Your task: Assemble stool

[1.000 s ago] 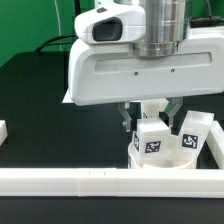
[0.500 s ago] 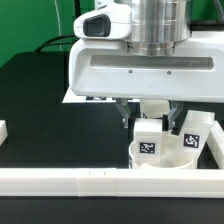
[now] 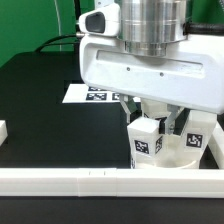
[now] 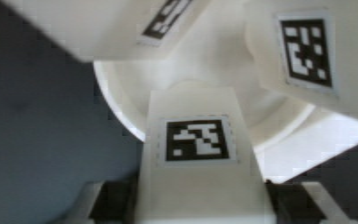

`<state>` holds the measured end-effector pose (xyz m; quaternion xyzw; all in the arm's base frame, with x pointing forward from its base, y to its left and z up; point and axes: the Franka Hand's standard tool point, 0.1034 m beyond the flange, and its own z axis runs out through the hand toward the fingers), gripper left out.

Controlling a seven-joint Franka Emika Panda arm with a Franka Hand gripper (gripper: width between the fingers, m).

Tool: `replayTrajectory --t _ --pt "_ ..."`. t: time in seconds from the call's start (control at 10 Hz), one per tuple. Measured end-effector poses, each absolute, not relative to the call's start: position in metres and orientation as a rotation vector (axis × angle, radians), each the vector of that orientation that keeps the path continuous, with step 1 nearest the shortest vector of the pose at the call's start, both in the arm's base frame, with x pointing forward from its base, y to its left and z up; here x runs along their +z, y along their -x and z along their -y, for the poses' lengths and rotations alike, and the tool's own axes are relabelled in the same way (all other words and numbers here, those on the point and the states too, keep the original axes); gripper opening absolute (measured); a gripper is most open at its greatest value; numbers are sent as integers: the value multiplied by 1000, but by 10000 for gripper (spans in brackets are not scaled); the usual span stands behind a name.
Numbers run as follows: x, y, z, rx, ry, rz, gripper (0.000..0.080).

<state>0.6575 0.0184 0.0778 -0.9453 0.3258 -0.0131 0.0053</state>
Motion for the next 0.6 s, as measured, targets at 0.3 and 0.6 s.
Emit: replayTrajectory --t 0.3,0.6 --pt "78 -657 -21 -30 2825 -1321 341" --pt "78 -655 -26 -1 2661 -1612 341"
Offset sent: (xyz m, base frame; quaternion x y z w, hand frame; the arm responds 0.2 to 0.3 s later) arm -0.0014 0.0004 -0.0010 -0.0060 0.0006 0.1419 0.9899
